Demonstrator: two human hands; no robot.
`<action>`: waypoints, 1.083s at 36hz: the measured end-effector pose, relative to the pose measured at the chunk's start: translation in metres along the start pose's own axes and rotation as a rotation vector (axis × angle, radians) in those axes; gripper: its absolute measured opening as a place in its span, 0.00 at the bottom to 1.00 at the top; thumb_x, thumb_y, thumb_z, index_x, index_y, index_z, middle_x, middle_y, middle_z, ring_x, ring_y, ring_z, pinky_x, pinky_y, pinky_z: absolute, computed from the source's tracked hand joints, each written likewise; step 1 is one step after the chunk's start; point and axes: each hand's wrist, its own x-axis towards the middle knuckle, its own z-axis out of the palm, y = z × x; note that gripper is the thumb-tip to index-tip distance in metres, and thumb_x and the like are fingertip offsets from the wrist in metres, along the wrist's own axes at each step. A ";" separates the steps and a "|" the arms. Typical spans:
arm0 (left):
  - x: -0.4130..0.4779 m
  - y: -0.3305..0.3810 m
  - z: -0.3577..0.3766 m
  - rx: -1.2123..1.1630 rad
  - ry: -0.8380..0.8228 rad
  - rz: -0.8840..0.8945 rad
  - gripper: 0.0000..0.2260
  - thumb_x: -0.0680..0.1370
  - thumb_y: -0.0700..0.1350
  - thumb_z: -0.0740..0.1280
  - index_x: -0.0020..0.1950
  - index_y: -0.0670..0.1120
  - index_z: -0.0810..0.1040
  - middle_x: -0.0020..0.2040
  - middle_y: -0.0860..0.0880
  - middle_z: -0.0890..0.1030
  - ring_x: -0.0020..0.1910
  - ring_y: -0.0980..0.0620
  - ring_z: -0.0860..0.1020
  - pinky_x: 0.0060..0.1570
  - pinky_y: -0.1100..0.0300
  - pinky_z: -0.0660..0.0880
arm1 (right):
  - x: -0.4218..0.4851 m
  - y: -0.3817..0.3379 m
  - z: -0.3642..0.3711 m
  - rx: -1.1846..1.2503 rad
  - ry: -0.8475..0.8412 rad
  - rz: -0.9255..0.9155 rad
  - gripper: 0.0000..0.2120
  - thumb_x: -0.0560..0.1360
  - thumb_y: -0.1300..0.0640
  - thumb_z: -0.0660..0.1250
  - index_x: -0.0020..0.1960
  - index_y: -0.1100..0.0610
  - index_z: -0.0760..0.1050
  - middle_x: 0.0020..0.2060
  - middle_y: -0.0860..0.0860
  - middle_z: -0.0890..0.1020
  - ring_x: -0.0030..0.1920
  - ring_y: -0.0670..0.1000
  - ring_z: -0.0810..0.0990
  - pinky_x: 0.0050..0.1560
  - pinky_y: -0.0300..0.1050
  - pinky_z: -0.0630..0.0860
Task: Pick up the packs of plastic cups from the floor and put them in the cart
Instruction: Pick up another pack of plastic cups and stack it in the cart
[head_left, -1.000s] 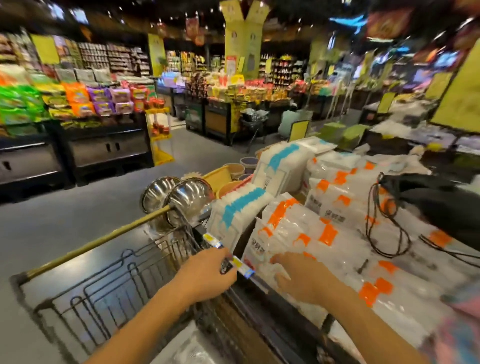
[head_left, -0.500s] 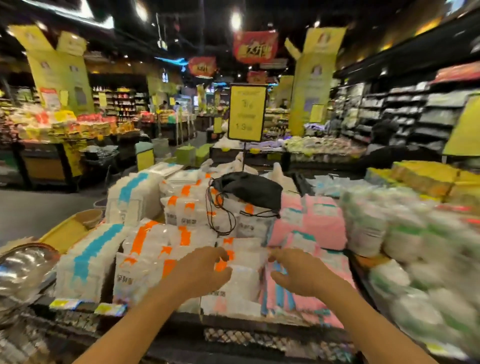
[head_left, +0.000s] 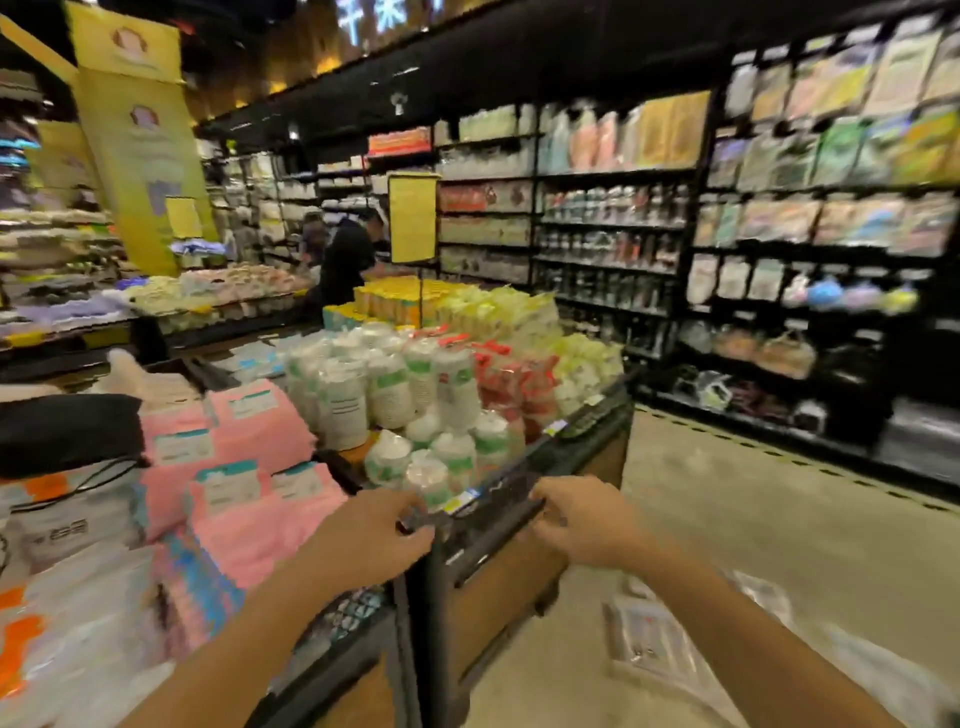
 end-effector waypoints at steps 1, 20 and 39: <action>0.010 0.016 0.008 0.021 -0.034 0.032 0.09 0.77 0.58 0.61 0.52 0.56 0.76 0.50 0.55 0.80 0.51 0.53 0.79 0.55 0.54 0.76 | -0.015 0.018 -0.003 0.008 0.004 0.042 0.14 0.77 0.44 0.61 0.59 0.47 0.73 0.52 0.48 0.80 0.49 0.52 0.79 0.49 0.55 0.80; 0.134 0.302 0.158 0.073 -0.204 0.421 0.17 0.80 0.55 0.63 0.66 0.53 0.74 0.60 0.54 0.78 0.57 0.54 0.77 0.57 0.55 0.76 | -0.218 0.296 -0.062 0.033 0.098 0.561 0.20 0.80 0.47 0.63 0.71 0.48 0.69 0.66 0.48 0.76 0.62 0.51 0.76 0.59 0.48 0.75; 0.265 0.341 0.245 0.094 -0.316 0.351 0.19 0.79 0.57 0.62 0.67 0.52 0.73 0.62 0.52 0.78 0.55 0.52 0.77 0.55 0.55 0.76 | -0.147 0.431 -0.022 0.055 -0.006 0.632 0.21 0.79 0.44 0.62 0.71 0.45 0.68 0.63 0.47 0.78 0.60 0.52 0.78 0.57 0.54 0.78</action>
